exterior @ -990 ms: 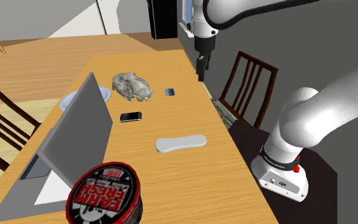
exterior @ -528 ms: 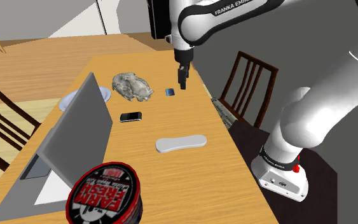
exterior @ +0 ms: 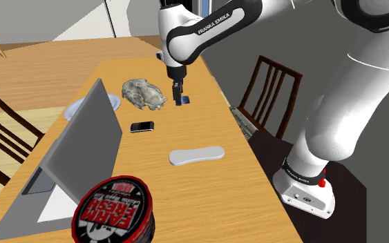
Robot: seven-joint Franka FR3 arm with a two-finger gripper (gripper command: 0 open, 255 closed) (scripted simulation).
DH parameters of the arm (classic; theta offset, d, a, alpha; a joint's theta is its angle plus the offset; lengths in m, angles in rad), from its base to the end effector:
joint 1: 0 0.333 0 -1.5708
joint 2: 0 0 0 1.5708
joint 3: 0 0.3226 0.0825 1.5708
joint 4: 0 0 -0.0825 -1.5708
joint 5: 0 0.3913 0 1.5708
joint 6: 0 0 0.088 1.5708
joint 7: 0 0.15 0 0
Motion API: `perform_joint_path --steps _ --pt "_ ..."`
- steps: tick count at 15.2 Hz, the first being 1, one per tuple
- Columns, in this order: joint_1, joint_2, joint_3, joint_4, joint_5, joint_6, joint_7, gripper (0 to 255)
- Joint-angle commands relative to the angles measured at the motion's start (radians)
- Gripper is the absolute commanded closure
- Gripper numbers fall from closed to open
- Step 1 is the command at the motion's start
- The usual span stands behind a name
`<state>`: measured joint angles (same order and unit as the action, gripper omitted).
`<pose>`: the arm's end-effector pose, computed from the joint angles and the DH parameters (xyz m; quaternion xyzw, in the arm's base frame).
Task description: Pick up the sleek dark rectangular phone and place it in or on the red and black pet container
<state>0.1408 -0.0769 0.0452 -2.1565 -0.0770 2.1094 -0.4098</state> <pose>0.5239 0.0922 0.3953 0.9494 0.3116 0.0108 0.0365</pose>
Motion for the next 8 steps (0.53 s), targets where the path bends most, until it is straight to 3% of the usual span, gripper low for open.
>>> perform_joint_path --steps 1,8 --pt "0.009 0.074 0.007 0.044 0.001 0.034 -0.025 0" --pt "0.042 0.315 0.043 0.242 -0.007 0.086 -0.097 0"
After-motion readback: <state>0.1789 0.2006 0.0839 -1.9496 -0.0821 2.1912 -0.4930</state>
